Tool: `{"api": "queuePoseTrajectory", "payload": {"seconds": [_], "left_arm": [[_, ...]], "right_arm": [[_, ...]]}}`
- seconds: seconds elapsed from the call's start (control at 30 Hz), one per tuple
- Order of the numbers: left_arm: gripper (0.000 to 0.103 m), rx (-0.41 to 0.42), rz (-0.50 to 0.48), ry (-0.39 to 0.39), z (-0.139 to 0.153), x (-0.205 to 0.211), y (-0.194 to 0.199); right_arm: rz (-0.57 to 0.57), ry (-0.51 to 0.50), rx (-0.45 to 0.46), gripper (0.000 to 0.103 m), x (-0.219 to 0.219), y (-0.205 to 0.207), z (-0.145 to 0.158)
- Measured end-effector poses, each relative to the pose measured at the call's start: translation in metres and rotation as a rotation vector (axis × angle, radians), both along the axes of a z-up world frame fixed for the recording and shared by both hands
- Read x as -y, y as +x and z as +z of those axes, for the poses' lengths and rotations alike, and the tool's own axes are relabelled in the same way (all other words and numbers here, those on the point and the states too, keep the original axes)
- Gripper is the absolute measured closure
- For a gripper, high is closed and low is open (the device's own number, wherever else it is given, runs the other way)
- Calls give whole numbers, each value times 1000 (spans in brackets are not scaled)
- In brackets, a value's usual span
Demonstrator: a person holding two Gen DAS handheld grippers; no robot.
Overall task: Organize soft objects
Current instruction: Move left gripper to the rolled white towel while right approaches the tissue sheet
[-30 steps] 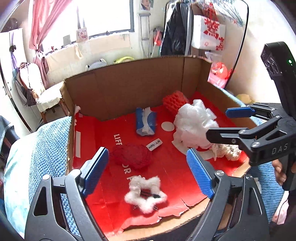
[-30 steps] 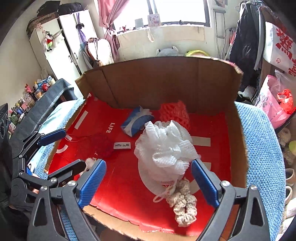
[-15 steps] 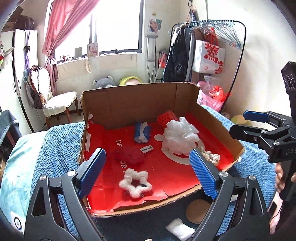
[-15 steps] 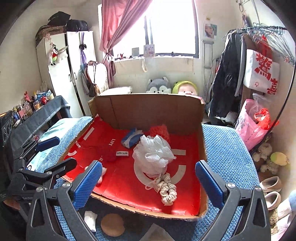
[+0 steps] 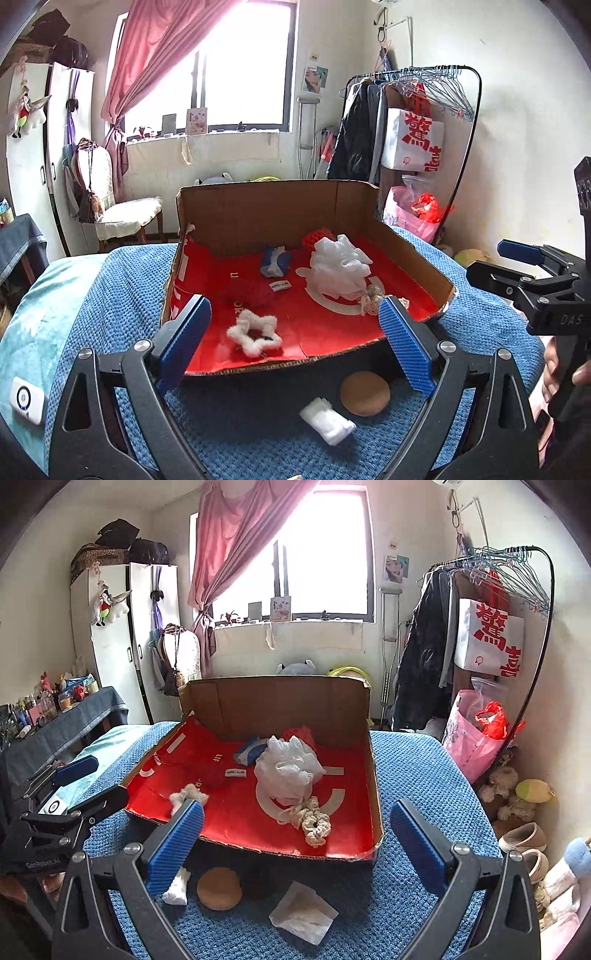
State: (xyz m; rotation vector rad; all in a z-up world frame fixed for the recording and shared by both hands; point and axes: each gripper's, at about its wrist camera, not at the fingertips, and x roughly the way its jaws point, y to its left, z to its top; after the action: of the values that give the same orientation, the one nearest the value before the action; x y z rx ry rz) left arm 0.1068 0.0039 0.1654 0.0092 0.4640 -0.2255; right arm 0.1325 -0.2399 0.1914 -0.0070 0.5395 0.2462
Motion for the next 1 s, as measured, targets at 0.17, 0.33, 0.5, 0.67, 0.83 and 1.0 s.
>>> {"api": "queuePoseTrajectory", "payload": {"seconds": [0.17, 0.33, 0.5, 0.67, 0.83, 1.0], "left_arm": [[9, 14, 13, -1, -10, 0, -20], [9, 18, 44, -4, -22, -3, -33], [9, -2, 52, -12, -35, -4, -42], [9, 4, 66, -8, -46, -4, -50], [9, -10, 60, -27, -58, -4, -55], [9, -32, 56, -9, -70, 1, -58]], "right_arm": [[-36, -12, 47, 0, 2, -26, -11], [-45, -23, 75, 0, 1, -44, -24], [-64, -26, 95, 0, 0, -59, -35], [-66, -4, 96, 0, 0, -68, -47], [-78, -11, 90, 0, -2, -72, -60], [-83, 13, 59, 0, 0, -74, -77]]}}
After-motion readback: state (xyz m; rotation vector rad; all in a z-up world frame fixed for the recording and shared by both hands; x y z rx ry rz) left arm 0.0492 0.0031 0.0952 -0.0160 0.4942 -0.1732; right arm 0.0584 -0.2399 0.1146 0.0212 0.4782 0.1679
